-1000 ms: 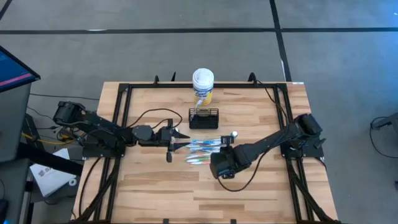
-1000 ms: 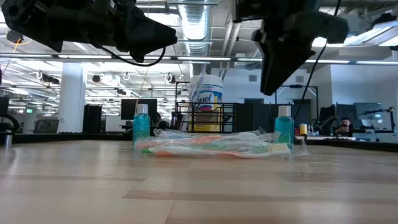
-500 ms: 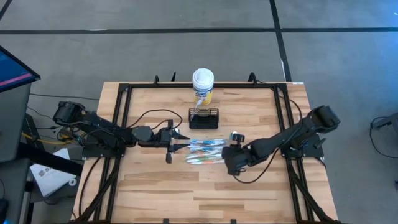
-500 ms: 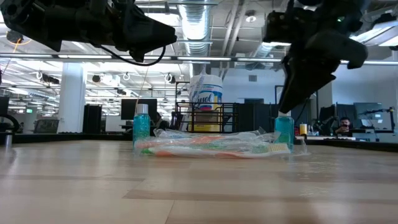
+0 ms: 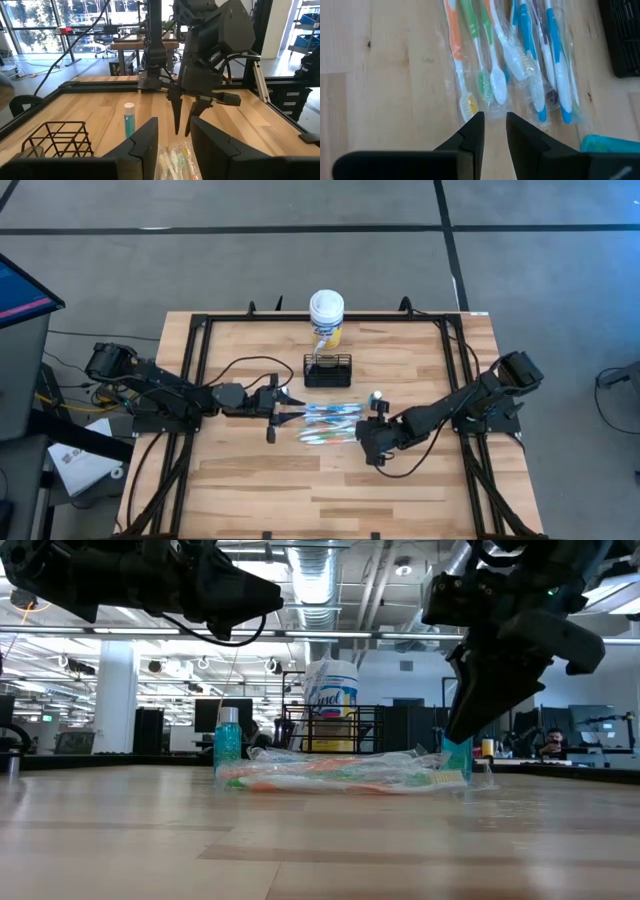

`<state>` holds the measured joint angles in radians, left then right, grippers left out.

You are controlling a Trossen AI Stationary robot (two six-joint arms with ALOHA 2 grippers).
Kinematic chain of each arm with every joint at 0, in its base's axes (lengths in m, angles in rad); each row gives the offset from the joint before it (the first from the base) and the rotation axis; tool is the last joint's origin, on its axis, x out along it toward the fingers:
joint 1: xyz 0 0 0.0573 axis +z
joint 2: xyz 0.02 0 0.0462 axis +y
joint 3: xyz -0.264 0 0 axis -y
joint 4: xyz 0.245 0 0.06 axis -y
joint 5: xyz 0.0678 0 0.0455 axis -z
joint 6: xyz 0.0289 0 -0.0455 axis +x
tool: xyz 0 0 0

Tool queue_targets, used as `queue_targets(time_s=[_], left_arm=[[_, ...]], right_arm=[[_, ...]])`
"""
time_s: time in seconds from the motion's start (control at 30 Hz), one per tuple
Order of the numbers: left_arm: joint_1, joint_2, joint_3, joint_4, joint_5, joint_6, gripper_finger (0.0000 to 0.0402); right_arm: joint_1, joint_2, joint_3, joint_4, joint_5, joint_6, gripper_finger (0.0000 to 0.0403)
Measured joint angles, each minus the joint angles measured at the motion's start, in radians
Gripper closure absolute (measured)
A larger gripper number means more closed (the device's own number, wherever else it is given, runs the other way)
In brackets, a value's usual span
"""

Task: Pick & Place toothbrushing station
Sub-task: Put the green toothbrush into the black wire organizer

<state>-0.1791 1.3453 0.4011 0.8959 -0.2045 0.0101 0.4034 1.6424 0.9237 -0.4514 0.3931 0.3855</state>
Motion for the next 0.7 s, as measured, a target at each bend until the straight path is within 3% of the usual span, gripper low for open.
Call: queue_targets(time_s=[0.7], left_arm=[[0.000, 0.000, -0.005, -0.003, 0.000, 0.000, 0.0293]], right_arm=[[-0.033, 0.080, 0.001, 0.077, -0.002, -0.045, 0.0331]])
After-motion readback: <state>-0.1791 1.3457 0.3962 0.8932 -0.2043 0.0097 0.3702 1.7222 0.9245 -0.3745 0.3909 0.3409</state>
